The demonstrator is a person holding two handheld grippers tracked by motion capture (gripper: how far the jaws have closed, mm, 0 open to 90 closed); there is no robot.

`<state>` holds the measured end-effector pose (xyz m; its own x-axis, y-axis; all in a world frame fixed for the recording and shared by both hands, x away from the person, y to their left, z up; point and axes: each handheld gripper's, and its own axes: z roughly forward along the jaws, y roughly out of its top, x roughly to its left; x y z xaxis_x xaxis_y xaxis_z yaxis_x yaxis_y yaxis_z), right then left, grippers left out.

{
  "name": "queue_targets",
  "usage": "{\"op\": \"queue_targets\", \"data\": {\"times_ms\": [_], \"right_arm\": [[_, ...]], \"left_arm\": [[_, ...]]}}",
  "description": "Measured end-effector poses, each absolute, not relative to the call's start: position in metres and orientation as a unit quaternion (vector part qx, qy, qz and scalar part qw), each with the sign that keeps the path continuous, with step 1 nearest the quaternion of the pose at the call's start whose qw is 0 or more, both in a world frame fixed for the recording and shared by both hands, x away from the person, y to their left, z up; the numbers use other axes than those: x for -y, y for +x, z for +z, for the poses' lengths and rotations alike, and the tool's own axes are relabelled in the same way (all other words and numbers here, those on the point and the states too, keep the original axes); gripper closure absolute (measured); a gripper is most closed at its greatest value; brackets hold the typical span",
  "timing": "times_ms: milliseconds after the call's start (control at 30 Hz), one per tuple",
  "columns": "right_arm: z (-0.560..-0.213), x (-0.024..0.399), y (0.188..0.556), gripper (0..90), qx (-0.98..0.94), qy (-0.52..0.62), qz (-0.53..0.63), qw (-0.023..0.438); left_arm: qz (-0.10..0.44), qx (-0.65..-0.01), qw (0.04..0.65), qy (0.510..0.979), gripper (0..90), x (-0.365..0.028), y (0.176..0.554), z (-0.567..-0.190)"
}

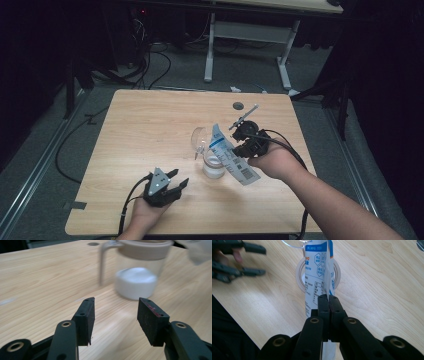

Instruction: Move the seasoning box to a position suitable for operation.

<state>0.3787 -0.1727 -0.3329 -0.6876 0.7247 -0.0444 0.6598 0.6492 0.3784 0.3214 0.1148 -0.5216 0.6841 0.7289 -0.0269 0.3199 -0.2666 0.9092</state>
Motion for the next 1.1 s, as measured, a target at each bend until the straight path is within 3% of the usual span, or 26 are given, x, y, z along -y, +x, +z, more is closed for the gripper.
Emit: {"op": "queue_targets", "data": {"times_ms": [433,1100], "right_arm": [[-0.331,0.184,0.375,89.7,-0.897,0.394,0.17,0.104],[-0.359,0.223,0.389,89.7,-0.877,0.447,0.132,0.118]], "left_arm": [[0.244,-0.415,0.504,0.717,47.2,-0.194,0.327,-0.522],[0.244,-0.432,0.511,0.701,46.9,-0.208,0.33,-0.522]]}}
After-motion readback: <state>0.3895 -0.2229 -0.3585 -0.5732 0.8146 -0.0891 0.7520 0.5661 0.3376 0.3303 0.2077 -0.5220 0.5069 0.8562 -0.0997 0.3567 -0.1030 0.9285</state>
